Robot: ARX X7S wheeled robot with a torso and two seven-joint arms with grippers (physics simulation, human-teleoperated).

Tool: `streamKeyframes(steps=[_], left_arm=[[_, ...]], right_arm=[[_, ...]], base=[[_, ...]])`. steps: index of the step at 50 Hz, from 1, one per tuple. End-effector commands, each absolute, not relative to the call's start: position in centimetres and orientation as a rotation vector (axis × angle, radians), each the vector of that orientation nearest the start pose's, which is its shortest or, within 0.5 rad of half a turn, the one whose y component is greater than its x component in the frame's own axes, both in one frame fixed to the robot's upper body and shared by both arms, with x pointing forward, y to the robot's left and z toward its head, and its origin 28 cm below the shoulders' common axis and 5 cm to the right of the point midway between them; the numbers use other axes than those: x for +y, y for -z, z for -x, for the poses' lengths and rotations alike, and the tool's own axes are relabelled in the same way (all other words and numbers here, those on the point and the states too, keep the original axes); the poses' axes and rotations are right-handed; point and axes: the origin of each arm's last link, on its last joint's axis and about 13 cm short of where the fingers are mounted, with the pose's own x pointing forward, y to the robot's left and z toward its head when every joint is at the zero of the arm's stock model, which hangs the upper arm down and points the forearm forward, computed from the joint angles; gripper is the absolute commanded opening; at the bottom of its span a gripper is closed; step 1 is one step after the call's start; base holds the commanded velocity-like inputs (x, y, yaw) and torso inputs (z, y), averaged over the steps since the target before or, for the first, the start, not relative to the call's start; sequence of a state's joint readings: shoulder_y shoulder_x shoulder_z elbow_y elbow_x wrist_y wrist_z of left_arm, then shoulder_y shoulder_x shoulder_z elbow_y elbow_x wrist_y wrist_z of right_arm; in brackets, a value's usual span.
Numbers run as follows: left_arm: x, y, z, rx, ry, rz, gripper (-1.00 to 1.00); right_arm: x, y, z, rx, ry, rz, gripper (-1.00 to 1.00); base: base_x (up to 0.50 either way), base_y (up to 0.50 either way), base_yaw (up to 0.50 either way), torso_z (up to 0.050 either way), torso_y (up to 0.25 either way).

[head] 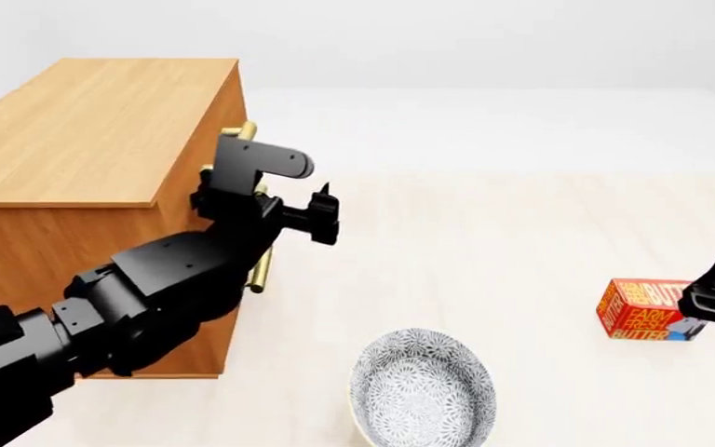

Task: Put the chocolate pudding in the top drawer of the cabinet and close it.

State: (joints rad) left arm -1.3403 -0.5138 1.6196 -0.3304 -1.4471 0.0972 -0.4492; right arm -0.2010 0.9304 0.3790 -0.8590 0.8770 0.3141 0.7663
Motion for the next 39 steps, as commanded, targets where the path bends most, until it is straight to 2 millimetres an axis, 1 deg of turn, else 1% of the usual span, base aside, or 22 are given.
streamKeyframes(steps=[1,5,10,15,19,23,33,39], left_arm=[[21.1,-18.3,-33.7,0.079,0.287,-0.047,1.00],[20.6,-19.3,-31.7,0.057,0.391,-0.029,1.00],[19.9,-20.3,-29.2,0.041,0.529,-0.001,1.00],[19.5,-21.1,-27.0,0.023,0.646,0.021,1.00],[19.5,-21.6,-25.5,0.011,0.744,0.048,1.00],[19.6,-22.1,-24.6,0.007,0.815,0.082,1.00],[20.6,-23.1,-22.6,-0.084,0.811,0.098,1.00],[21.5,-23.6,-21.2,-0.175,0.757,0.091,1.00]], right_arm=[[-19.9,-20.9,-15.2,-0.361,0.334,0.103,1.00],[-20.1,-21.0,-14.8,-0.361,0.335,0.102,1.00],[-20.0,-20.9,-14.9,-0.360,0.335,0.103,1.00],[-20.0,-20.9,-15.0,-0.360,0.336,0.103,1.00],[-20.0,-20.9,-15.2,-0.360,0.336,0.103,1.00],[-19.9,-20.9,-15.2,-0.360,0.336,0.103,1.00],[-19.3,-20.9,-15.5,-0.366,0.315,0.104,1.00],[-18.0,-20.7,-15.2,-0.369,0.242,0.126,1.00]], base=[[0.00,0.00,0.00,0.000,0.011],[0.00,0.00,0.00,0.000,0.000],[0.00,0.00,0.00,0.000,0.000],[0.00,0.00,0.00,0.000,0.000],[0.00,0.00,0.00,0.000,0.000],[0.00,0.00,0.00,0.000,0.000],[0.00,0.00,0.00,0.000,0.000],[0.00,0.00,0.00,0.000,0.000]])
